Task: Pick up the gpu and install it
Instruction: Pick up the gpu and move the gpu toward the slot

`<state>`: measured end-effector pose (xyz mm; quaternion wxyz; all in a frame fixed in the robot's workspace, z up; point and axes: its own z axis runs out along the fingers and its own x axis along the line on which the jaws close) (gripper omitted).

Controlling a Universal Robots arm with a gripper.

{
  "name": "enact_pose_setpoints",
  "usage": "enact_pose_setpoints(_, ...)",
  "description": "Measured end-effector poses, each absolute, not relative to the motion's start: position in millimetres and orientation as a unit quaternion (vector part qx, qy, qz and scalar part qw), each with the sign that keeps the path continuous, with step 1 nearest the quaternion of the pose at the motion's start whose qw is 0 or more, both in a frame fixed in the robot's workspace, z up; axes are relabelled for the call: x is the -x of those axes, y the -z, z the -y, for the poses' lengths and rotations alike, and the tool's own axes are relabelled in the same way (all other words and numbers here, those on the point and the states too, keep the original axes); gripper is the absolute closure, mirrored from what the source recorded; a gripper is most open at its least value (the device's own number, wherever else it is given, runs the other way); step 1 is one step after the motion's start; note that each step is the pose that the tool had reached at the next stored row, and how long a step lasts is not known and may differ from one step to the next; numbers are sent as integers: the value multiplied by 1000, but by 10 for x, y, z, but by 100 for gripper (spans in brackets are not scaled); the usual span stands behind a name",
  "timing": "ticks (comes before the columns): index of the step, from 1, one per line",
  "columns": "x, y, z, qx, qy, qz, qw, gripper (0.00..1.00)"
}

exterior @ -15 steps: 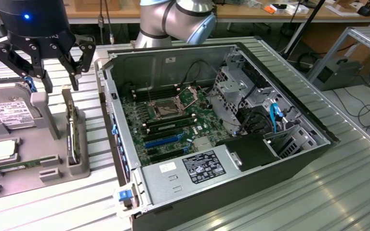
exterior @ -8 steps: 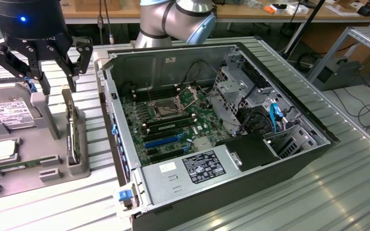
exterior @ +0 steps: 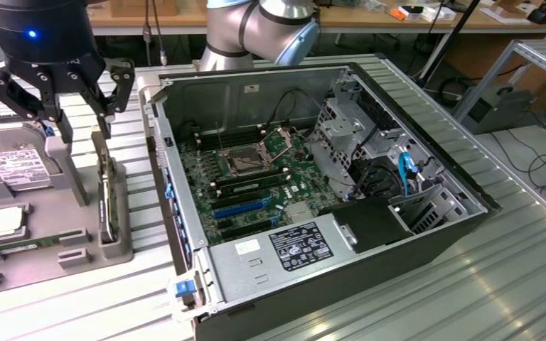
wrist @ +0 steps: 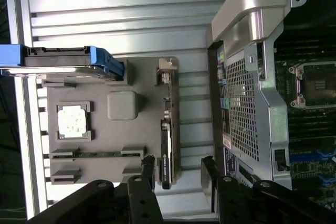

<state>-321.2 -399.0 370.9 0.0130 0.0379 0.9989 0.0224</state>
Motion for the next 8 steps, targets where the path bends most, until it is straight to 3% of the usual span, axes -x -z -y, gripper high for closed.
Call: enact_pose_setpoints(8,3233,-3677,3989,-38,-22,-999,13,52)
